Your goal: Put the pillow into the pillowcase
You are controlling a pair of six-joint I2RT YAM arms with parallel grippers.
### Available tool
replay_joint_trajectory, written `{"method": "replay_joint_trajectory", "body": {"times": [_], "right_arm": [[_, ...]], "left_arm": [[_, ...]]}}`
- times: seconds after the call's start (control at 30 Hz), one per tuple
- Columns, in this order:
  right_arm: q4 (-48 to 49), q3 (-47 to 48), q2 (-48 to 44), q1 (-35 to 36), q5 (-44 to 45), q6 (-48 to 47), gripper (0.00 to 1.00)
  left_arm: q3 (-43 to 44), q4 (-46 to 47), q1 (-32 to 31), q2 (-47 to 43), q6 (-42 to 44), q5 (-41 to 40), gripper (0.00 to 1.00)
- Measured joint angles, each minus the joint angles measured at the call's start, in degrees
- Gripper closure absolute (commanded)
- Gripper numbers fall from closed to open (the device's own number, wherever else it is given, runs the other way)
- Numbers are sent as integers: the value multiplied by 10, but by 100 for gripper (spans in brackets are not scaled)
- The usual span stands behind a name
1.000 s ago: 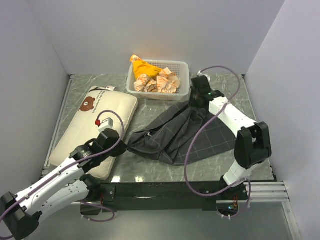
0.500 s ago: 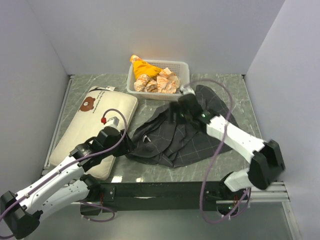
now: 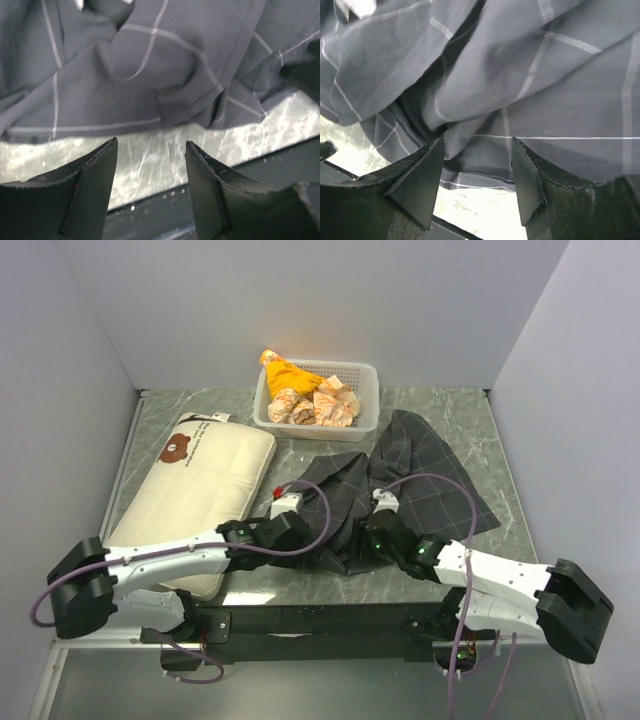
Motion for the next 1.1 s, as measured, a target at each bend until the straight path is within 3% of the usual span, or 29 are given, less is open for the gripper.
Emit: {"method": "replay_joint_trajectory", "body": {"times": [0.17, 0.37, 0.4, 0.47, 0.5, 0.63, 0.83, 0.93, 0.97, 1.03, 1.07, 1.1], "right_arm": [[35, 13, 59, 56, 35, 15, 36], [54, 26, 104, 86, 59, 30, 36], [55, 26, 106, 90, 62, 33, 36], [57, 26, 106, 98, 67, 38, 36], [57, 26, 106, 102, 68, 39, 36], [58, 27, 106, 126, 75, 46, 31], [62, 30, 127, 158, 87, 50, 30], [63, 44, 159, 161, 94, 54, 34], [63, 49, 164, 161, 96, 54, 41], [61, 54, 173, 161, 101, 55, 52], [60, 55, 175, 161, 103, 56, 64], [56, 55, 175, 161, 106, 57, 70]], "left_arm": [[37, 9, -19, 50, 13, -47, 38], [60, 17, -20, 107, 21, -89, 61], [60, 16, -20, 113, 21, -90, 71], [59, 16, -20, 118, 19, -94, 80], [59, 15, -20, 118, 19, -97, 93], [57, 11, -20, 113, 16, -110, 99], [42, 7, -13, 50, 14, -104, 99], [28, 18, -2, 19, 16, -85, 73], [23, 20, 1, 13, 18, -79, 57], [15, 25, 2, 10, 24, -67, 49], [10, 31, 0, 10, 28, -58, 46], [3, 36, 0, 10, 31, -47, 46]]}}
